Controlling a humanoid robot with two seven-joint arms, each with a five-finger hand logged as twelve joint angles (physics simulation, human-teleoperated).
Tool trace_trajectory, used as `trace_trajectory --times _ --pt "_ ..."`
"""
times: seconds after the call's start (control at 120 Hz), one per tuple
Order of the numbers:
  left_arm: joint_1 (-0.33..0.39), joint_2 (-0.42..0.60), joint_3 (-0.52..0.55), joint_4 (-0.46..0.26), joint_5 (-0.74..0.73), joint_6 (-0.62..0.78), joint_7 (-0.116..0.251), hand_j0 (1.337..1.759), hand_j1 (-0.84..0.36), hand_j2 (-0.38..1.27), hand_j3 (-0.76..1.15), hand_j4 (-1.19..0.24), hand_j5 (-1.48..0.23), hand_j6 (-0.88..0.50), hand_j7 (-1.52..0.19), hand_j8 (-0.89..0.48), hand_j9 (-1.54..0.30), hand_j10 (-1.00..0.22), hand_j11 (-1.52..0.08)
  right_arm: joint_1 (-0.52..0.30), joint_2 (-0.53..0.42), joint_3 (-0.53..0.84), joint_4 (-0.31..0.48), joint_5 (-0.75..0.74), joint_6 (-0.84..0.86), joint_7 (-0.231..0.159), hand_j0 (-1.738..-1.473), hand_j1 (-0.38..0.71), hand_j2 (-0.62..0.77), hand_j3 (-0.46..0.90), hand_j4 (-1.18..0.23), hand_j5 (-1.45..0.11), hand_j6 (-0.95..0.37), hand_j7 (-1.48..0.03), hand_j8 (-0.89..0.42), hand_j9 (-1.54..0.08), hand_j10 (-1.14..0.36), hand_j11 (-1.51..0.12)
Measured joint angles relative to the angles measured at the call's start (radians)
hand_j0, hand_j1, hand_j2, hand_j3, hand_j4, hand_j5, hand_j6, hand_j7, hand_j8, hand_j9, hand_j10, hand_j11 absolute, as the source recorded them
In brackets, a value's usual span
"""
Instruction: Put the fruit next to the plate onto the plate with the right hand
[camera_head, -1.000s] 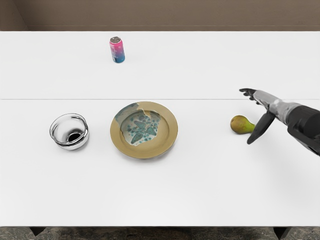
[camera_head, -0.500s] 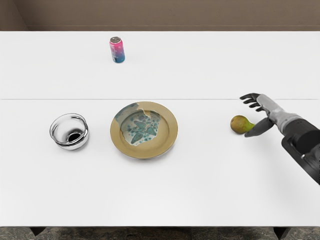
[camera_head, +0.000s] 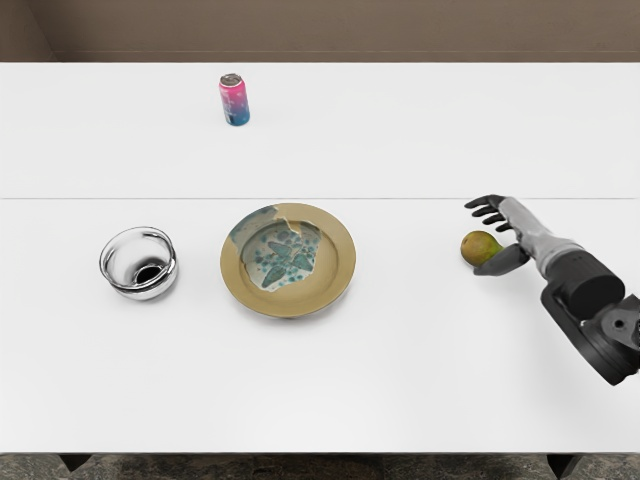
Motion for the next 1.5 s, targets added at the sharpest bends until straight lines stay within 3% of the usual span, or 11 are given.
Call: trace_trajectory --times 0.567,0.775,0.917,1.275,1.442,1.5 --pt "0.0 0.0 0.0 0.0 0.0 0.0 0.0 1.658 0.35 0.0 0.0 0.0 0.0 0.0 0.0 0.0 0.0 0.0 0.0 -0.009 0.022 -0.004 -0.038 0.0 -0.002 0.007 -1.658 0.17 -0.06 0.0 -0.44 -0.57 -0.44 -0.57 -0.44 -0.57 -0.44 -0.57" --pt "0.0 0.0 0.0 0.0 0.0 0.0 0.0 1.658 0.35 0.0 0.0 0.0 0.0 0.0 0.0 0.0 0.0 0.0 0.0 -0.013 0.023 -0.006 -0.042 -0.006 0.001 0.011 -1.656 0.22 -0.01 0.0 -0.49 -0.66 -0.47 -0.65 -0.4 -0.67 -0.45 -0.67" --pt "0.0 0.0 0.0 0.0 0.0 0.0 0.0 1.658 0.35 0.0 0.0 0.0 0.0 0.0 0.0 0.0 0.0 0.0 0.0 -0.015 0.023 -0.005 -0.045 -0.011 0.002 0.01 -1.655 0.26 0.13 0.0 -0.54 -0.72 -0.48 -0.71 -0.39 -0.73 -0.44 -0.74" --pt "0.0 0.0 0.0 0.0 0.0 0.0 0.0 1.658 0.35 0.0 0.0 0.0 0.0 0.0 0.0 0.0 0.0 0.0 0.0 -0.015 0.023 -0.005 -0.059 -0.011 0.007 0.009 -1.653 0.2 0.33 0.0 -0.66 -0.82 -0.58 -0.84 -0.52 -0.85 -0.59 -0.85" --pt "0.0 0.0 0.0 0.0 0.0 0.0 0.0 1.658 0.35 0.0 0.0 0.0 0.0 0.0 0.0 0.0 0.0 0.0 0.0 -0.003 0.02 0.012 -0.059 0.012 0.058 0.01 -1.653 0.14 0.21 0.0 -0.67 -0.85 -0.59 -0.86 -0.54 -0.87 -0.61 -0.88" --pt "0.0 0.0 0.0 0.0 0.0 0.0 0.0 1.658 0.35 0.0 0.0 0.0 0.0 0.0 0.0 0.0 0.0 0.0 0.0 0.002 0.019 0.029 -0.059 0.017 0.089 0.009 -1.653 0.14 0.27 0.0 -0.67 -0.86 -0.59 -0.86 -0.54 -0.88 -0.62 -0.88"
